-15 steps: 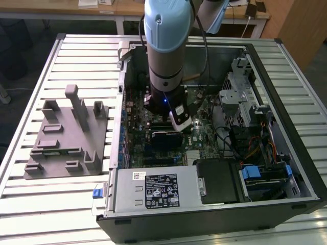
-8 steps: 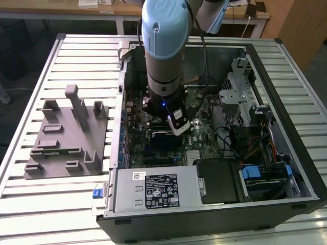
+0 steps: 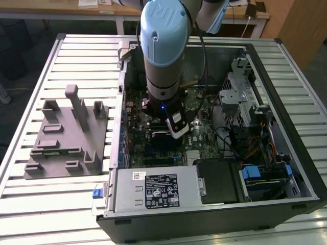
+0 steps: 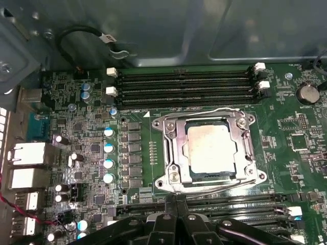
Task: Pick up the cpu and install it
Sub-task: 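Install the second cpu locking lever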
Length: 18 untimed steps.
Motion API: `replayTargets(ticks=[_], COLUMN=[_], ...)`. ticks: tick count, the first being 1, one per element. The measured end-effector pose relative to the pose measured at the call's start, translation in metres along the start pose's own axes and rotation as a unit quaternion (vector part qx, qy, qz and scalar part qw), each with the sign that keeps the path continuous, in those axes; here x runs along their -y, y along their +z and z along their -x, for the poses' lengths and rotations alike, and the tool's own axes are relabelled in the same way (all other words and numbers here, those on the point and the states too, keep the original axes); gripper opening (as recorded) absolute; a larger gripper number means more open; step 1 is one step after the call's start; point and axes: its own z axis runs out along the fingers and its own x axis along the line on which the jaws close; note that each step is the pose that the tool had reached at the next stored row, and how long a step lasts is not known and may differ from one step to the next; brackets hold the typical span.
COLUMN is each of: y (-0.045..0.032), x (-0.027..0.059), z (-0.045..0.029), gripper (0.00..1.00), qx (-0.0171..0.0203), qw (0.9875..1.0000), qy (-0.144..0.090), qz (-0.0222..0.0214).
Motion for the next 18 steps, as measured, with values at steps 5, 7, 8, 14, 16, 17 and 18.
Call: replayTargets(ticks=[5, 7, 8, 14, 16, 17, 18], y=[0.0021, 0.0034, 0.0041, 0.007, 0.0077, 0.008, 0.0082], x=[0.0007, 0.0011, 0.0013, 0.0023, 0.0025, 0.0026, 0.0027], z=[-0.0001, -0.0003, -0.0003, -0.0008, -0.0012, -0.0015, -0.0019], gripper=[0.11, 0.11, 0.11, 0.11, 0.11, 0.11, 0.11], qx=[-0.0008, -0.0011, -0.0012, -0.0019, -0.002, -0.0021, -0.0021], qw=[0.9999, 0.9999, 0.9999, 0.9997, 0.9996, 0.9996, 0.9996], qy=[0.001, 0.001, 0.001, 0.002, 0.002, 0.002, 0.002], qz=[0.0109, 0.0149, 0.0165, 0.0262, 0.028, 0.0286, 0.029])
